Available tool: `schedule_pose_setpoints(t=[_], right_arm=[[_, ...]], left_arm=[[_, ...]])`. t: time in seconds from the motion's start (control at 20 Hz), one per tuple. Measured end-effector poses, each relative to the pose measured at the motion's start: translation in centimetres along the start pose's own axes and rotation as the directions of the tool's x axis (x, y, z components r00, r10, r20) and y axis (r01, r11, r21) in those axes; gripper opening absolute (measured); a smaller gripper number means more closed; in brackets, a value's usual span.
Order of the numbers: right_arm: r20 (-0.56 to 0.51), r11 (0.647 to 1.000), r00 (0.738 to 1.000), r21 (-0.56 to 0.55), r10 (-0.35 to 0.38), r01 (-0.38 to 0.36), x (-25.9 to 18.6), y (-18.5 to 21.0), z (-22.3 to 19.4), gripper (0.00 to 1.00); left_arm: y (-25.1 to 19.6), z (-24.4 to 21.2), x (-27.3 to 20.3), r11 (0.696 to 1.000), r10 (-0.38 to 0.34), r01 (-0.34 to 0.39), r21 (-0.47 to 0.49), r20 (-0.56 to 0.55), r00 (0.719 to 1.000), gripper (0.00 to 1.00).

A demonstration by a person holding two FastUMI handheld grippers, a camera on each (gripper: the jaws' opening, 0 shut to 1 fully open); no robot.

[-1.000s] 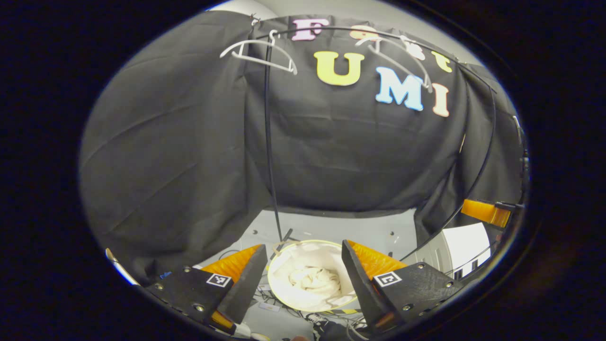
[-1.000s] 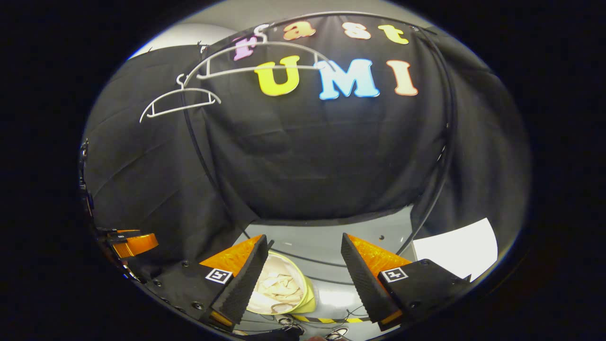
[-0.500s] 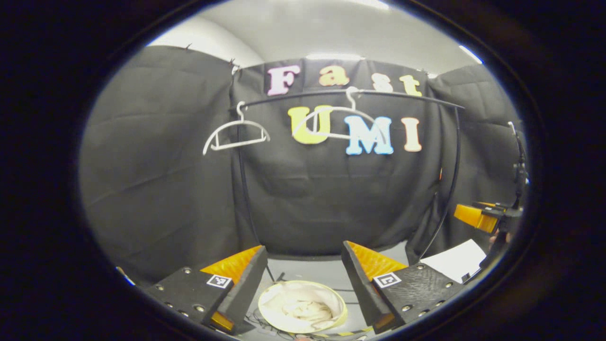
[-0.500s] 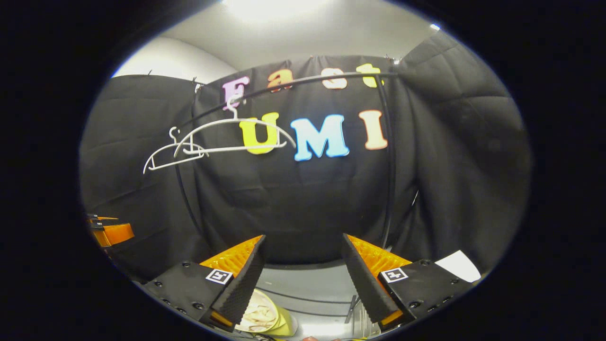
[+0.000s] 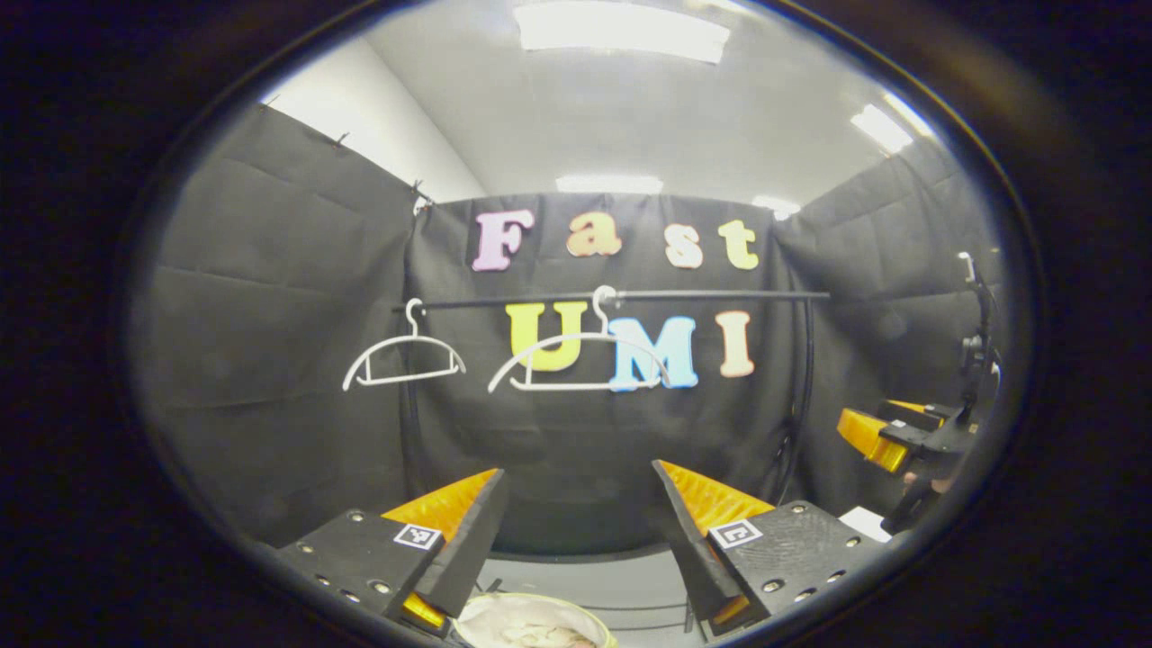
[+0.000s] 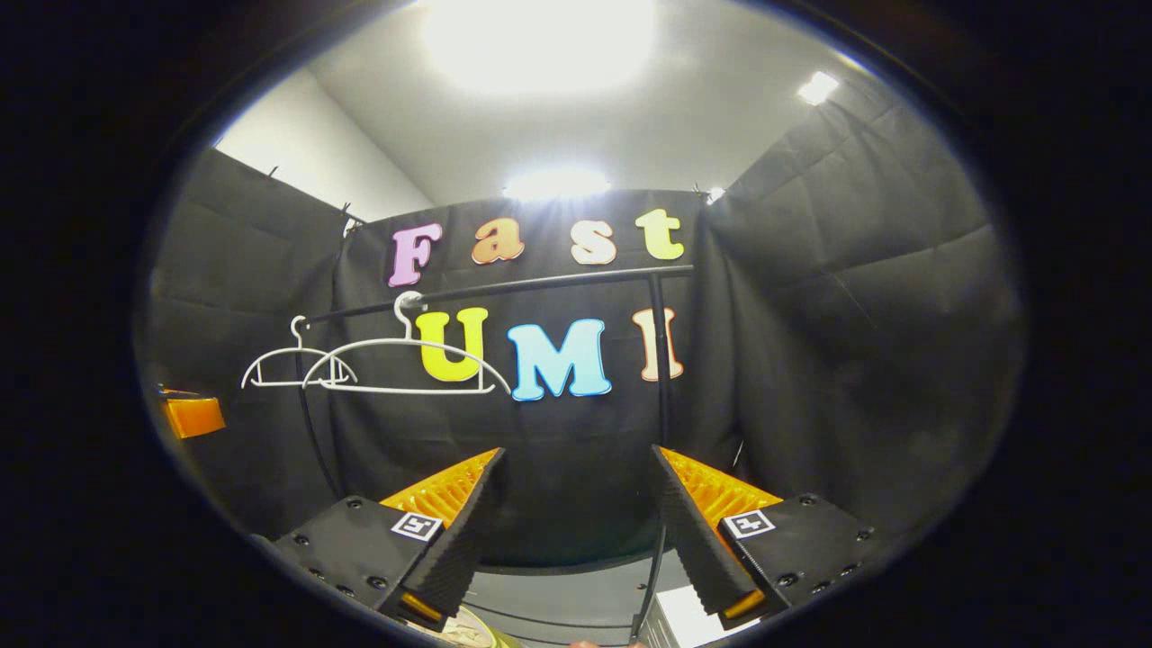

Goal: Grasp the clothes on the hanger with both hands and then place them into the laundry hamper below.

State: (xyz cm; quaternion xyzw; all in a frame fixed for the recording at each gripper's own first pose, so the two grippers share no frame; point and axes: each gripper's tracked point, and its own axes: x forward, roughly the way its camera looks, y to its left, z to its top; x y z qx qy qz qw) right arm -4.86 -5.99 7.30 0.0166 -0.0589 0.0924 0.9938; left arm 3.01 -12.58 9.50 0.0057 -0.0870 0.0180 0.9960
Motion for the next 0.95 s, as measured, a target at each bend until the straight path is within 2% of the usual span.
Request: schedule_pose_setpoints(t=[0.15,0.35,0.55,0.8,0.95], right_arm=[[-0.005,0.999,0.999,-0.004,-0.052,0.052,-0.2,-0.6,-0.9,0.98],[-0.087,0.996,0.992,-0.007,-0.091,0.091,-2.3,-0.9,-4.3,0.98],[-0.109,0.993,0.987,0.007,-0.115,0.116,-2.3,0.0,-5.8,0.98],[-0.138,0.988,0.979,0.019,-0.149,0.153,-0.5,0.8,-7.7,0.98],[-0.172,0.988,0.974,0.027,-0.146,0.152,0.2,1.8,-8.8,0.98]], left_arm=[[2.2,1.3,-0.9,1.0,0.022,-0.021,-0.006,0.063,0.998,0.92],[5.9,-2.3,-1.9,0.995,0.095,-0.096,0.039,0.028,0.995,0.92],[7.5,-6.9,-1.1,0.995,0.097,-0.096,0.021,-0.056,0.994,0.92],[8.9,-6.8,-0.6,0.994,0.104,-0.103,0.025,-0.055,0.993,0.92],[9.6,-7.0,-0.1,0.995,0.103,-0.103,0.003,-0.049,0.993,0.92]])
